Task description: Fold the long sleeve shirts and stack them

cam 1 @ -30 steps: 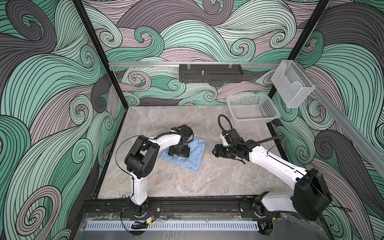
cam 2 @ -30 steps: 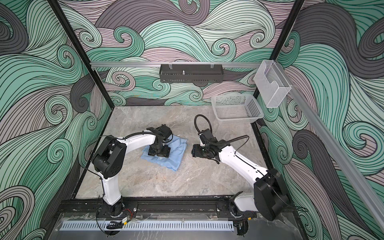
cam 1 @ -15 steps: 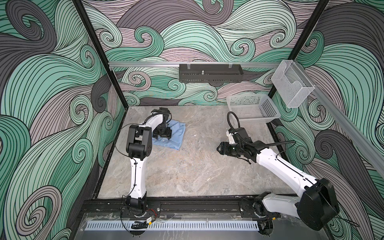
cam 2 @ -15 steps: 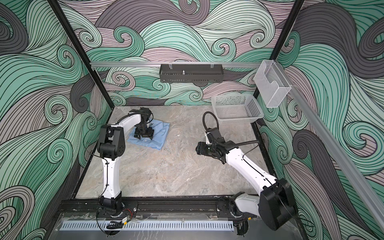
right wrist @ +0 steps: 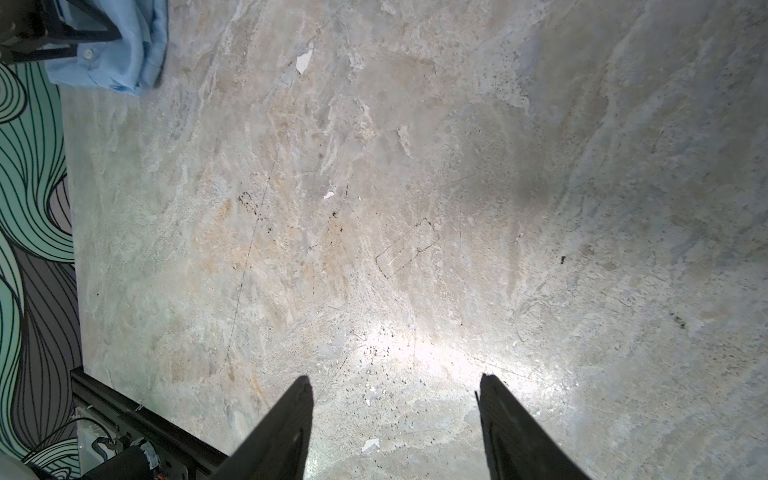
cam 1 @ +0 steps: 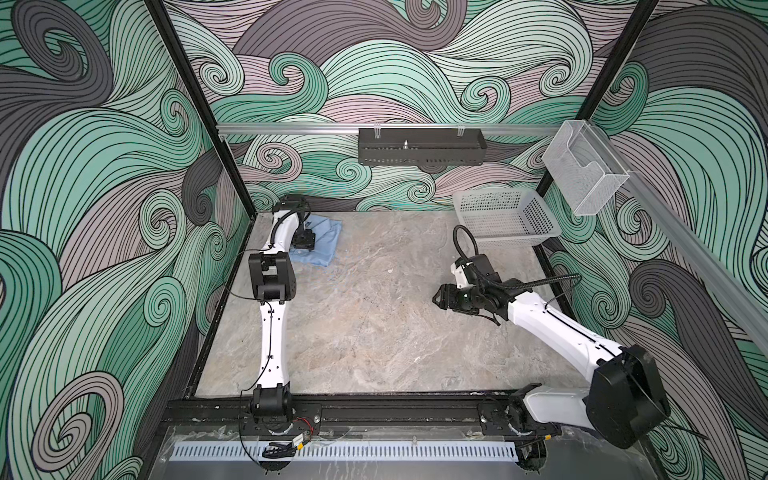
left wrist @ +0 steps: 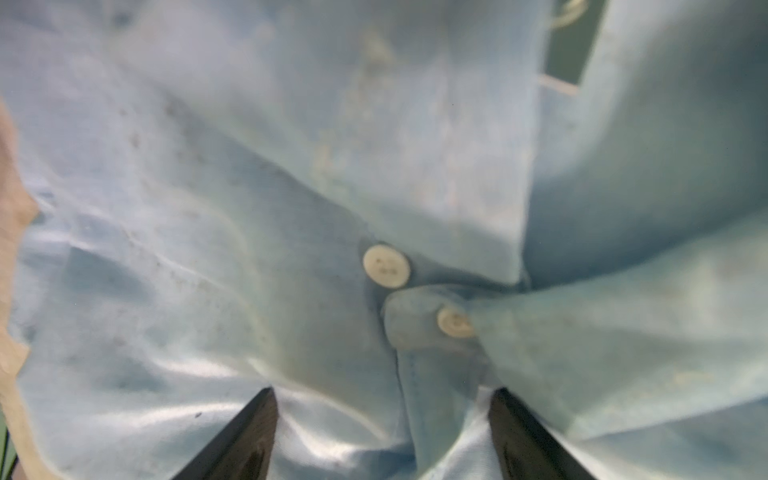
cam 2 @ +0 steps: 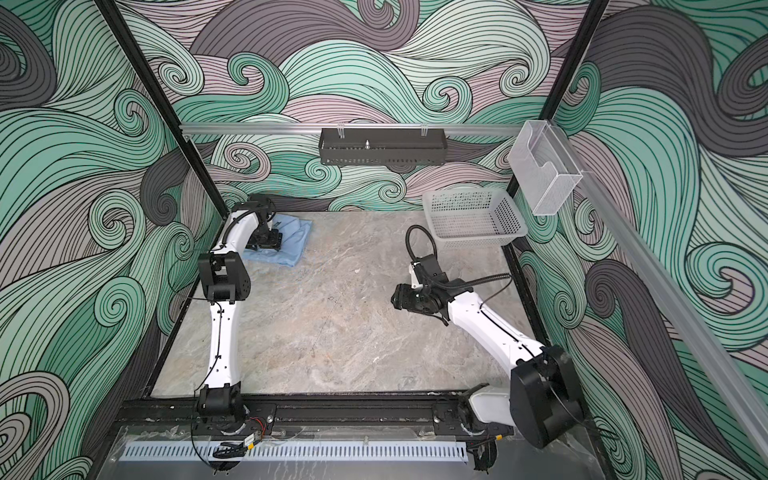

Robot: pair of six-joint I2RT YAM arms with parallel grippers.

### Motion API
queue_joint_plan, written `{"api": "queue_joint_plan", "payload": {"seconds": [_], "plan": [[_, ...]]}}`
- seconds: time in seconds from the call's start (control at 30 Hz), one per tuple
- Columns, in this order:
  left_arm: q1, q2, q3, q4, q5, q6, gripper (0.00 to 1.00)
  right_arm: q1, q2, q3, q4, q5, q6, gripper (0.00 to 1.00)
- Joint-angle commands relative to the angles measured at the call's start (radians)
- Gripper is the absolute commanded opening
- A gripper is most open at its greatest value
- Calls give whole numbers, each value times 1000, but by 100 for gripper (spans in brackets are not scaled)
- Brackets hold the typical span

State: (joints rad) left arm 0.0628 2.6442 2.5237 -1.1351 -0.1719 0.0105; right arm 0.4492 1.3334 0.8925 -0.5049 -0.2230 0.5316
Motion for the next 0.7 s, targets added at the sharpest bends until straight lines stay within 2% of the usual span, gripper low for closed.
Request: {"api": "queue_joint_plan", "payload": {"seconds": [0.0, 0.1, 0.23, 0.4, 0.47, 0.53, 0.67], "plan": [[22, 92, 57, 25, -17, 29, 81, -7, 17, 23, 11, -9, -12, 65], [33, 110, 117, 12, 27, -8, 81, -12, 35, 29, 10, -6, -15, 65], [35, 59, 96, 8, 77, -57, 81, -14, 29, 41, 10, -3, -12, 64], [34, -173, -63, 50, 212, -114, 83, -23, -56, 50, 9, 28, -29, 64], [29, -349, -253, 155, 233, -145, 84, -29, -108, 40, 17, 75, -52, 65], [24, -588, -561, 367, 264, -174, 86, -31, -172, 0, 72, 158, -109, 67], [25, -1000, -1104, 809, 250, -247, 88, -35, -331, -176, 325, 382, -225, 75]]}}
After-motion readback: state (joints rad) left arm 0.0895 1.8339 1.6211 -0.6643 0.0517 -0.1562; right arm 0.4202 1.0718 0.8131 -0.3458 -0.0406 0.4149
